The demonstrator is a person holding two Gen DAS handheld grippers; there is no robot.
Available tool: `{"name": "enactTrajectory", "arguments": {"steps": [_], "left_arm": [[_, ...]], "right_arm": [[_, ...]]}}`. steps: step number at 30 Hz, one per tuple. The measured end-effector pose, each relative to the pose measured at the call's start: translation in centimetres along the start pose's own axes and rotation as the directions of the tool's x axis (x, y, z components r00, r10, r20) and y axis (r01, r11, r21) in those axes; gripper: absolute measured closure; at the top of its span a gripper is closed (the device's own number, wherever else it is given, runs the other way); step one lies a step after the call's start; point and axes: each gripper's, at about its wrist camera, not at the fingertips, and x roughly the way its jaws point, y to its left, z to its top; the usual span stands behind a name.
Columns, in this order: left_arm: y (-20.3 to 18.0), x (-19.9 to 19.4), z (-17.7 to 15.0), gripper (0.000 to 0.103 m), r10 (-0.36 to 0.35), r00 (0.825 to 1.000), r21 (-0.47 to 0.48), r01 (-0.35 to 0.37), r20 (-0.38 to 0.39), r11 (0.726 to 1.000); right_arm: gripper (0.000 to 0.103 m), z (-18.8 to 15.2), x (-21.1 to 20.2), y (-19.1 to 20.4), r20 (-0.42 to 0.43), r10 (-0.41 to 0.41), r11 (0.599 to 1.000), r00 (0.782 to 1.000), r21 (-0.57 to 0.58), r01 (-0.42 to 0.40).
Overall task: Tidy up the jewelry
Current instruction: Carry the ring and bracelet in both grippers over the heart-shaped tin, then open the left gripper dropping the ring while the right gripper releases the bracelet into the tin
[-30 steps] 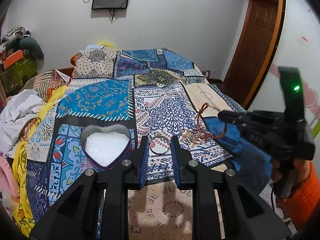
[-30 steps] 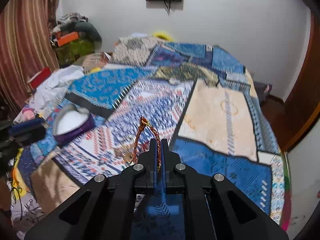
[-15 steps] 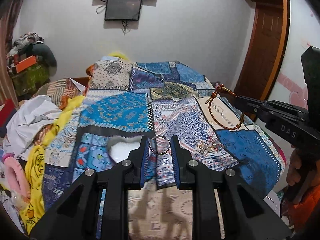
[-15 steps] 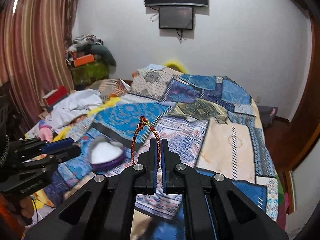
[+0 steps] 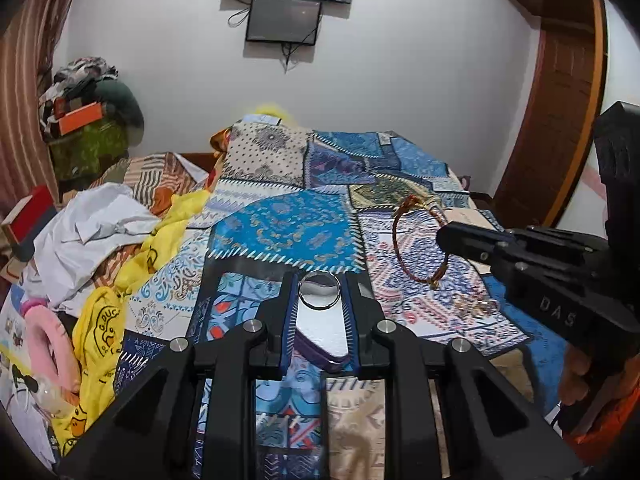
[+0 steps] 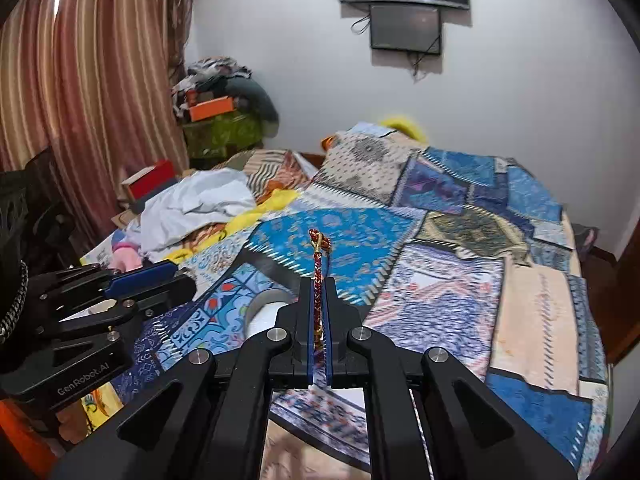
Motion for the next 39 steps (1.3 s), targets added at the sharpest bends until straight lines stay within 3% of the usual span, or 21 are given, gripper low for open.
{"name": "enactTrajectory", "arguments": {"steps": [9, 18, 27, 39], "left_arm": [[1.5, 3.2, -1.1, 0.082, -0.005, 0.998, -0.020, 0.004, -0.068, 1.000], [1.5, 6.6, -1.7, 0.082, -0.030, 0.991, -0.011, 0.029, -0.130, 1.000], [1.0, 9.1, -2.3, 0.082, -0.048, 0.982, -0.003, 0.048, -0.181, 0.999], [0.3, 8.3, -1.6, 0.078, -0.034, 0.984, 0.012, 0.036, -0.176, 0.999]], "right_arm": [[0.100, -0.3, 3.9, 1.2, -0.082, 0.096, 0.995, 0.992, 0.003, -0.096], [0.100, -1.2, 7.4, 1.0, -0.185, 0.147, 0.989, 0.972, 0.042, -0.142], [0.100, -2.1, 9.1, -0.5, -0.258, 0.121, 0.992, 0.958, 0.070, -0.106], [0.095, -1.4, 7.0, -1.5, -0.229, 0.072, 0.997, 0.971, 0.054, -0.061]]}}
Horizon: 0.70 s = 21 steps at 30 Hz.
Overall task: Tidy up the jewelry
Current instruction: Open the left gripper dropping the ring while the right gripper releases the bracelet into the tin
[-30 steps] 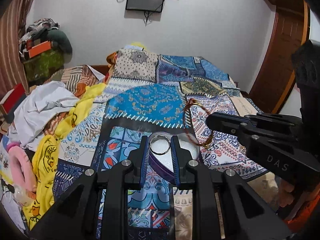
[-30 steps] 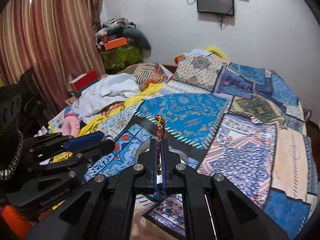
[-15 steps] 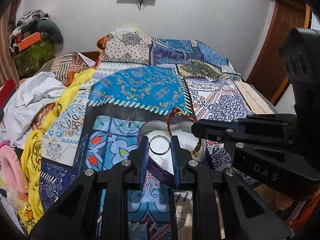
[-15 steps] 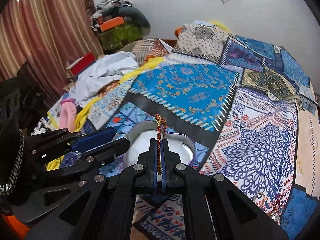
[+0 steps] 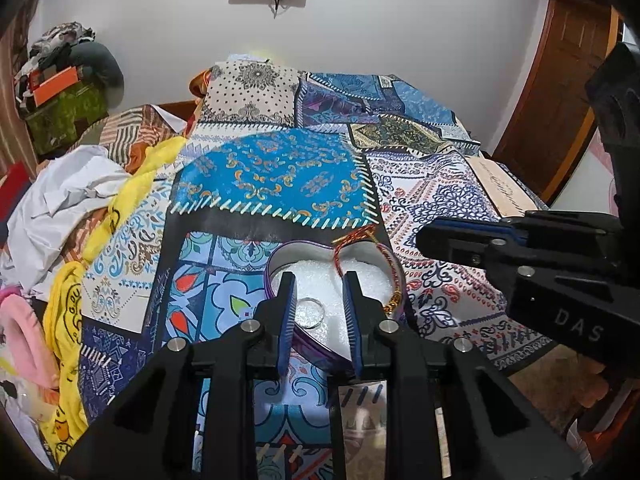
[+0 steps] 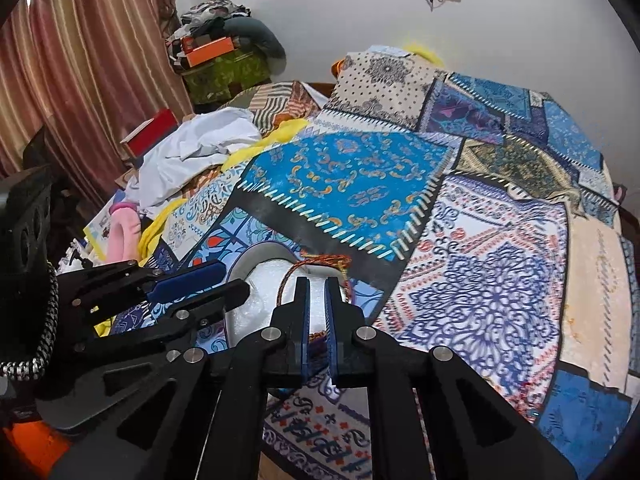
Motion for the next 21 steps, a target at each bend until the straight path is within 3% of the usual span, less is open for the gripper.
{"name": "enactTrajectory", "arguments": {"steps": [5, 8, 14, 21], "left_arm": [[-0.6, -1.7, 0.5, 0.072, 0.012, 0.999, 0.007, -0.013, 0.033, 1.000], [-1.1, -3.0, 0.8, 0.064, 0.023, 0.998, 0.011, -0.024, 0.059, 1.000], [-2.6, -5.6, 1.6, 0.041, 0.028, 0.993, 0.022, -0.031, 0.115, 0.999], [-4.8, -6.5, 1.9, 0.030, 0.010, 0.991, 0.035, -0.015, 0.133, 0.999]], "right_arm": [[0.071, -0.2, -2.2, -0.2, 0.054, -0.049, 0.999, 0.997, -0.008, 0.049], [0.063, -0.3, -3.9, -0.4, 0.097, -0.094, 0.995, 0.991, -0.012, 0.095], [0.052, -1.1, -7.5, -2.1, 0.164, -0.171, 0.985, 0.972, 0.032, 0.168], [0.050, -2.6, -10.5, -5.3, 0.184, -0.274, 0.961, 0.944, 0.095, 0.260]]}}
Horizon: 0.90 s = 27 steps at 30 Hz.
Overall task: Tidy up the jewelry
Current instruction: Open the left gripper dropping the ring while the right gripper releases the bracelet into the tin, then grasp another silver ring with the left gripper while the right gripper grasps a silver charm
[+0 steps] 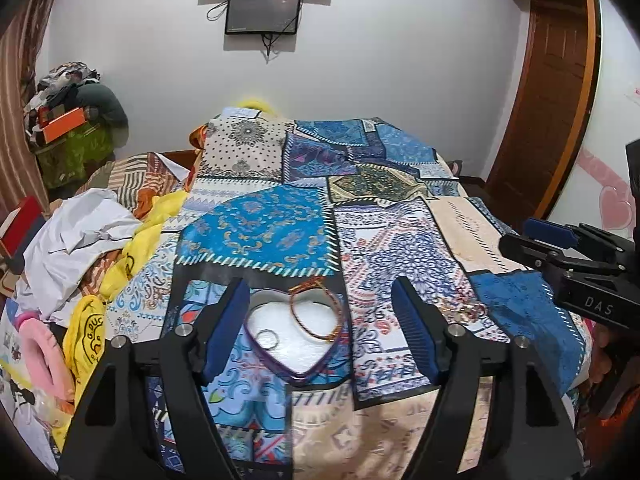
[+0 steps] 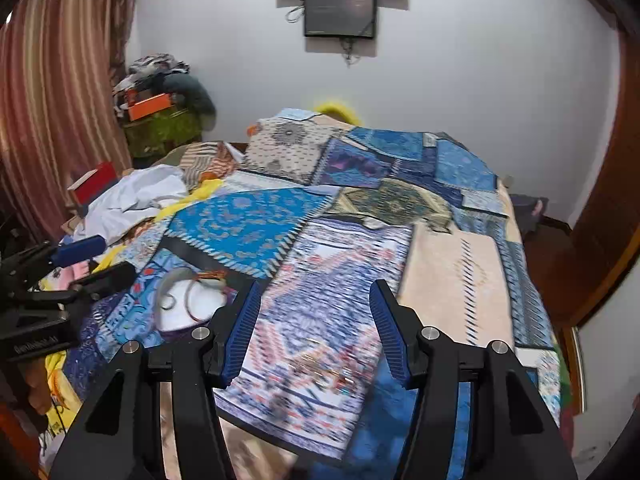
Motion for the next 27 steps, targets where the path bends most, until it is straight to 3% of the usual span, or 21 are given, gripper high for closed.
{"name": "enactTrajectory", "arguments": {"steps": [8, 19, 21, 26, 27], "left_arm": [[-2.6, 1.5, -0.4, 0.025, -0.030, 0.998, 0.027, 0.032, -0.048, 0.999], [-6.5, 6.3, -2.7, 0.025, -0.104, 0.976, 0.067, 0.119, -0.193, 0.991], [-7.0, 7.1, -3.2, 0.031, -0.122, 0.968, 0.071, 0.141, -0.219, 0.987], [-8.2, 8.6, -4.0, 0.066, -0.176, 0.943, 0.076, 0.205, -0.283, 0.976], [-8.4, 9.0, -4.2, 0.069, -0.191, 0.936, 0.074, 0.222, -0.297, 0.972]], "right_arm": [[0.048, -2.1, -1.1, -3.9, -0.019, -0.060, 0.997, 0.998, 0.049, 0.061], [0.048, -5.7, -0.2, -6.0, -0.094, -0.032, 0.998, 0.995, 0.054, 0.038], [0.048, -6.1, 0.1, -5.9, -0.105, -0.015, 0.999, 0.994, 0.044, 0.020], [0.048, -6.9, 1.1, -5.6, -0.127, 0.042, 0.999, 0.991, 0.026, -0.039], [0.048, -7.1, 1.4, -5.5, -0.135, 0.059, 0.998, 0.989, 0.024, -0.057]]}}
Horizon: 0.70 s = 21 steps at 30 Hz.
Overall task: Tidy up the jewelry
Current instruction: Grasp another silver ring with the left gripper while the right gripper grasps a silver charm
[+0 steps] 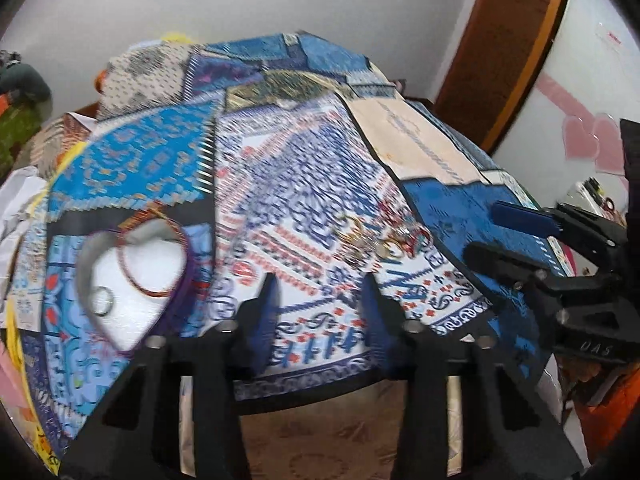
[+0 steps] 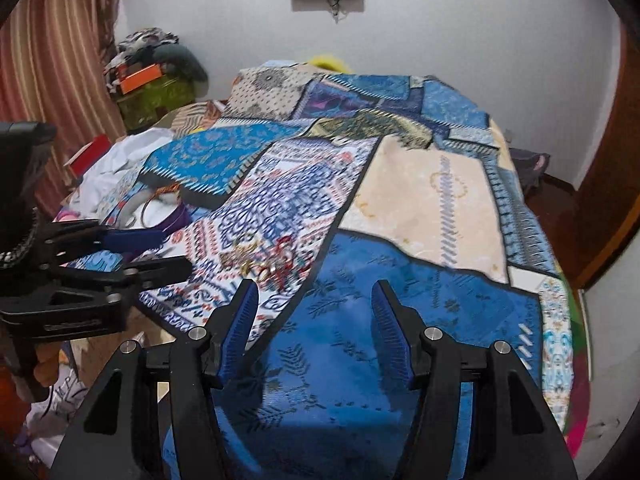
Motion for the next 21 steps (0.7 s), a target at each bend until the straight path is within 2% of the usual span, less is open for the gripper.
{"name": "enactTrajectory", "arguments": {"steps": [3, 5, 11, 14, 16, 17, 21], "left_arm": [[-0.6, 0.5, 0.0, 0.074, -0.020, 1.000, 0.019, 0.020, -0.003, 1.000], [-0.8, 0.8, 0.1, 0.079, -0.039, 0.999, 0.025, 0.039, -0.007, 0.999], [-0.8, 2.1, 0.7, 0.085, -0.061, 0.998, 0.015, 0.062, -0.015, 0.998], [-0.7, 2.5, 0.9, 0.085, -0.077, 0.997, 0.012, 0.077, -0.014, 0.997], [-0.8, 2.7, 1.0, 0.087, -0.076, 0.997, 0.013, 0.076, -0.011, 0.997], [-0.8, 2.8, 1.0, 0.092, -0.071, 0.997, 0.014, 0.071, -0.008, 0.997], [-0.8, 2.8, 0.9, 0.094, -0.060, 0.998, 0.020, 0.059, 0.004, 0.998]], "right_arm": [[0.048, -0.2, 0.6, 0.3, -0.009, 0.030, 0.999, 1.000, -0.011, -0.030], [0.054, -0.3, 0.9, 0.5, -0.018, 0.048, 0.999, 0.999, -0.023, -0.048], [0.069, -0.2, 2.0, 0.8, -0.041, 0.063, 0.996, 0.997, -0.059, -0.065], [0.069, -0.1, 2.4, 0.8, -0.047, 0.077, 0.995, 0.996, -0.062, -0.080], [0.070, -0.2, 2.6, 0.9, -0.051, 0.081, 0.994, 0.995, -0.066, -0.085], [0.071, -0.2, 2.7, 0.9, -0.053, 0.084, 0.994, 0.995, -0.069, -0.087], [0.080, -0.1, 3.5, 1.1, -0.070, 0.107, 0.991, 0.992, -0.068, -0.111]]}}
